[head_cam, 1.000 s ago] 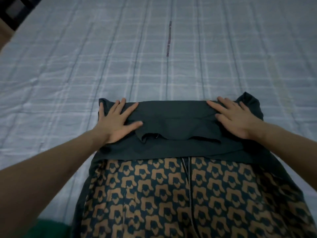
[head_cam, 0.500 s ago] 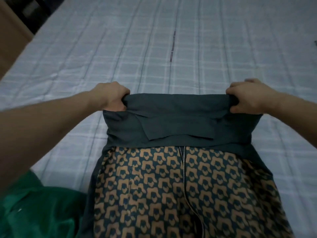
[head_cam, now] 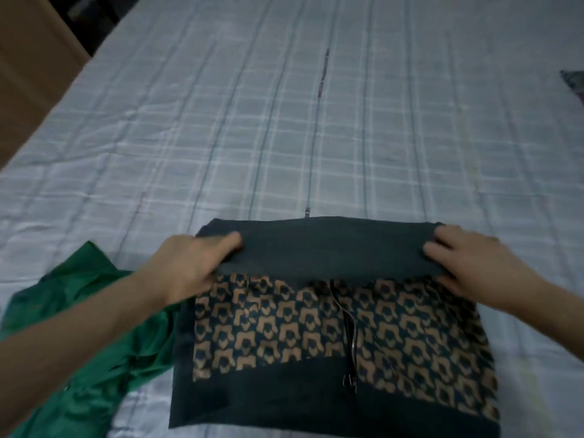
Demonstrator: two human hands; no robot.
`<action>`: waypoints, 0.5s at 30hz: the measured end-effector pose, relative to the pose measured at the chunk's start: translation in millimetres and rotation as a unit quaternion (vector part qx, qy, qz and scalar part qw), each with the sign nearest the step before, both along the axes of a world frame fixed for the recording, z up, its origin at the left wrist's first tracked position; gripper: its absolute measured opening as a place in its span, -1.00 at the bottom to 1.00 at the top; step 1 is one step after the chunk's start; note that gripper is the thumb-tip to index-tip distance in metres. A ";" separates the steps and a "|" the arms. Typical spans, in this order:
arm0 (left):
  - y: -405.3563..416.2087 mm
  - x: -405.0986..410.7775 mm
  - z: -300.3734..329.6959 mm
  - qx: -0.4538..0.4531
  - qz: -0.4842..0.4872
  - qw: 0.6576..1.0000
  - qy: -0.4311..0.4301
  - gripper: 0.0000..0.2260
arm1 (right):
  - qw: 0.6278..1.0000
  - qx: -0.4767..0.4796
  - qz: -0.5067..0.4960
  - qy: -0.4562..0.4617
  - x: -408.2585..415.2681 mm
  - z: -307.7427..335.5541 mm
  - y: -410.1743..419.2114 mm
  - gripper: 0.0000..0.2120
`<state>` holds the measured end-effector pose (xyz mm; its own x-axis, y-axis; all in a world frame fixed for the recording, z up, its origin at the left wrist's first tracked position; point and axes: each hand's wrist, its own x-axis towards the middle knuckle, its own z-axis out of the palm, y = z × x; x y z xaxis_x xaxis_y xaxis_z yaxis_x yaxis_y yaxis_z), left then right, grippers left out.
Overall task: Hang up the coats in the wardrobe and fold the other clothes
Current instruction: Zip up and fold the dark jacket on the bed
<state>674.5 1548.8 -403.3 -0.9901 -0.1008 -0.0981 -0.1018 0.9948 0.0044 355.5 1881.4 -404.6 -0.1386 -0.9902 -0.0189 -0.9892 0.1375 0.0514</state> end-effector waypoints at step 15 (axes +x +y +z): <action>29.6 -15.2 -111.2 0.091 0.158 0.973 0.140 -0.58 | 0.969 0.030 -0.238 -0.054 39.7 -88.8 -5.1 -0.41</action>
<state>659.3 1578.4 -514.5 -0.9032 -0.4100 0.1268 -0.3711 0.8945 0.2493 395.2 1876.3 -493.4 -0.5743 -0.8106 -0.1142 -0.8139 0.5804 -0.0264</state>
